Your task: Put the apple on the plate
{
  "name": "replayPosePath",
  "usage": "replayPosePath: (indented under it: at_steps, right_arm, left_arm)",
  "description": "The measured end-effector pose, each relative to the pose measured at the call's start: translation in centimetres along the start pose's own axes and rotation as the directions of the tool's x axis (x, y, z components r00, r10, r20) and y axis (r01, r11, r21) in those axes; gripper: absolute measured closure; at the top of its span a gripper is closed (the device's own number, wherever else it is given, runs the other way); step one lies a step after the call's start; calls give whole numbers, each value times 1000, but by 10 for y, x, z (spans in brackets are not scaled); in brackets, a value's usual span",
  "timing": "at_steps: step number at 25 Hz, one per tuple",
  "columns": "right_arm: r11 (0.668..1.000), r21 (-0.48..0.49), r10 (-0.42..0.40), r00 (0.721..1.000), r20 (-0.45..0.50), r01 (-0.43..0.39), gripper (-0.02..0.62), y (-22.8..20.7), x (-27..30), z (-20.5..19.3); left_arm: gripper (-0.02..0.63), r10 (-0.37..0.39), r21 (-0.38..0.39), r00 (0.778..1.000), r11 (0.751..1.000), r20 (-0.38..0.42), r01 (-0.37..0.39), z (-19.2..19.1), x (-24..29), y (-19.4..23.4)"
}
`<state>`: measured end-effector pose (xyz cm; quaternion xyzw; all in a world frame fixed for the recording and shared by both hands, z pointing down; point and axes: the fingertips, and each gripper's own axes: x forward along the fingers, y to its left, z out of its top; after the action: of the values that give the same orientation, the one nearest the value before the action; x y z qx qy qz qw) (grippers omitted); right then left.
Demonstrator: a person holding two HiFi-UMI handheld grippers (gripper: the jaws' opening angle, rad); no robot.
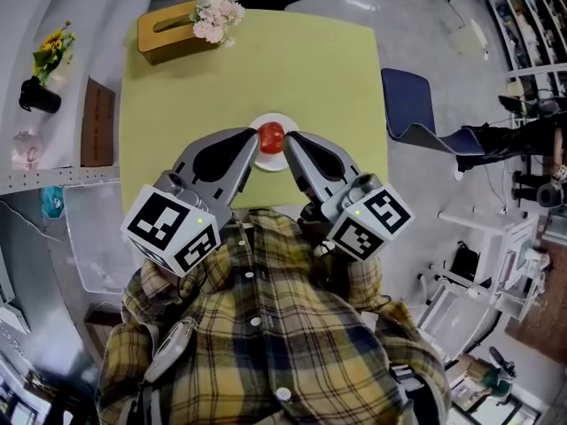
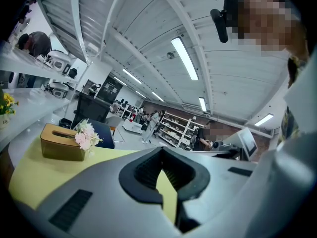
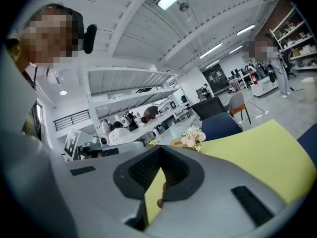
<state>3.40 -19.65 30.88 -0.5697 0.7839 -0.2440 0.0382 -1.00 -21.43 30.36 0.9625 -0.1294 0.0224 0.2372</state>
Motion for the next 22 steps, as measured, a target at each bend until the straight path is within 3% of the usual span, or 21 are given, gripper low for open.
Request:
replayPosePath:
  at_steps: [22]
  right_arm:
    - [1000,15,-3,999,-52,4,598,-7,-1,-14]
  left_arm:
    - [598,10,-12,1000,1000,-22,-10,-12,-2,0]
